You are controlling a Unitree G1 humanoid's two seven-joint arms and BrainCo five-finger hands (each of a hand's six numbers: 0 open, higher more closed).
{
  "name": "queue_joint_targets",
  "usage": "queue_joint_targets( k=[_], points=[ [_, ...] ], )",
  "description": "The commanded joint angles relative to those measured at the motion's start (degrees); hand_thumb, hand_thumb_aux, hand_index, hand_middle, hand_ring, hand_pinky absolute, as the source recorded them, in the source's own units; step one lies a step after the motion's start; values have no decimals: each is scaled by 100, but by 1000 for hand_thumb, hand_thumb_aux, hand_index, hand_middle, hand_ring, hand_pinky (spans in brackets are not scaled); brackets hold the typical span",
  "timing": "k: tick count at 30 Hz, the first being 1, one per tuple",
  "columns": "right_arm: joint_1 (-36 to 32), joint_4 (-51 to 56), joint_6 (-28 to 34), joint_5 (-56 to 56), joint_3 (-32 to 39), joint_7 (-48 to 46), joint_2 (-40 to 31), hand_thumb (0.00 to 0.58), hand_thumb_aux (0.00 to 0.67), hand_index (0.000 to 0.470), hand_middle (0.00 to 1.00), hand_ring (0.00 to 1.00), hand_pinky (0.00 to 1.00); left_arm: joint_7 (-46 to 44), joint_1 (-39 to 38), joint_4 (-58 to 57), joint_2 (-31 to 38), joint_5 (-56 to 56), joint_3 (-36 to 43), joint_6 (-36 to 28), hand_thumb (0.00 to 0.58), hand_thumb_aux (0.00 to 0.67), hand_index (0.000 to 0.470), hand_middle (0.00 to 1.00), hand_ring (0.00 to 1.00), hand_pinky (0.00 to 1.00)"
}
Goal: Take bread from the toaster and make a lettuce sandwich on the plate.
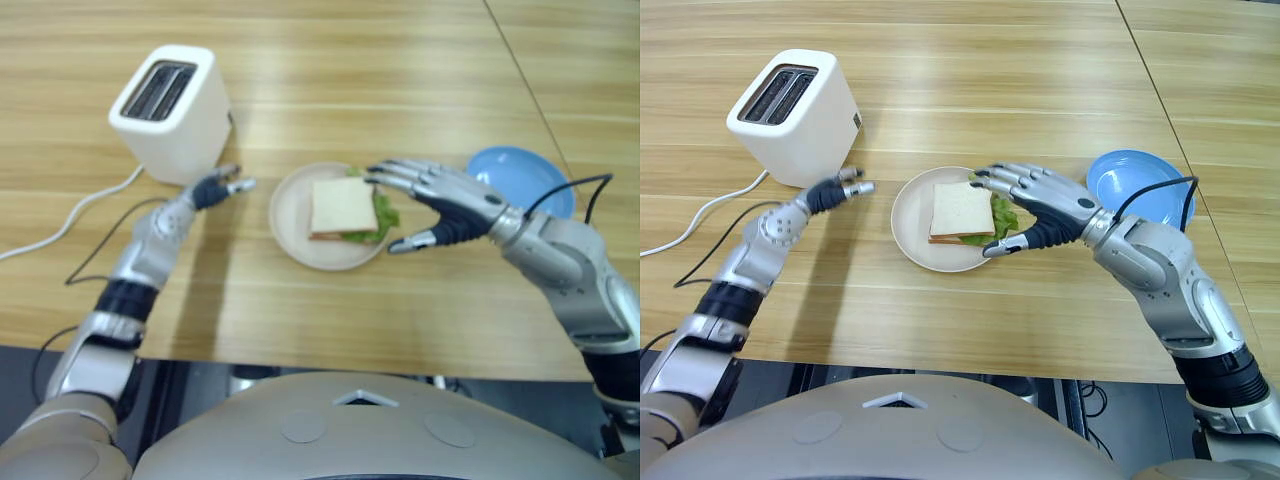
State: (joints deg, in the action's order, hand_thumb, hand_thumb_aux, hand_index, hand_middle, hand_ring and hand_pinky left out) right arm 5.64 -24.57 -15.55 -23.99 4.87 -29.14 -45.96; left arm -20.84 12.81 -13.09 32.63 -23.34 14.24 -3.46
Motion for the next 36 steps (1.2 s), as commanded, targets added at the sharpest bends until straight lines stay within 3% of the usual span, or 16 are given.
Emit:
queue_joint_targets(
  k=[1, 5, 10, 18, 26, 36],
  points=[
    [551, -103, 219, 326, 122, -548, -129, 580, 670, 460, 1000, 1000, 1000, -726, -555, 1015, 524, -91, 105, -111, 580, 670, 460, 1000, 1000, 1000],
    [1094, -599, 418, 1077, -259, -930, -263, 580, 670, 460, 1000, 1000, 1000, -1135, -1143, 2022, 1008, -62, -145, -297, 580, 670, 460, 1000, 1000, 1000],
    [1304, -842, 529, 1436, -549, -1092, -281, 580, 670, 460, 1000, 1000, 1000, -1375, -1276, 2344, 1167, 38, -323, -318, 580, 670, 460, 1000, 1000, 1000],
    [990, -322, 626, 1100, 87, -1239, -65, 580, 670, 460, 1000, 1000, 1000, -1850, -1453, 2317, 1052, 40, 120, -198, 580, 670, 460, 1000, 1000, 1000],
    [-179, 2532, 207, 322, 1646, -1188, 855, 580, 670, 460, 1000, 1000, 1000, -2207, -1092, 1497, 299, -66, 1137, -109, 580, 670, 460, 1000, 1000, 1000],
    [-1683, 4986, -583, 121, 1904, -638, 1450, 580, 670, 460, 1000, 1000, 1000, -1710, -46, -132, -521, -346, 1432, 207, 580, 670, 460, 1000, 1000, 1000]
  ],
)
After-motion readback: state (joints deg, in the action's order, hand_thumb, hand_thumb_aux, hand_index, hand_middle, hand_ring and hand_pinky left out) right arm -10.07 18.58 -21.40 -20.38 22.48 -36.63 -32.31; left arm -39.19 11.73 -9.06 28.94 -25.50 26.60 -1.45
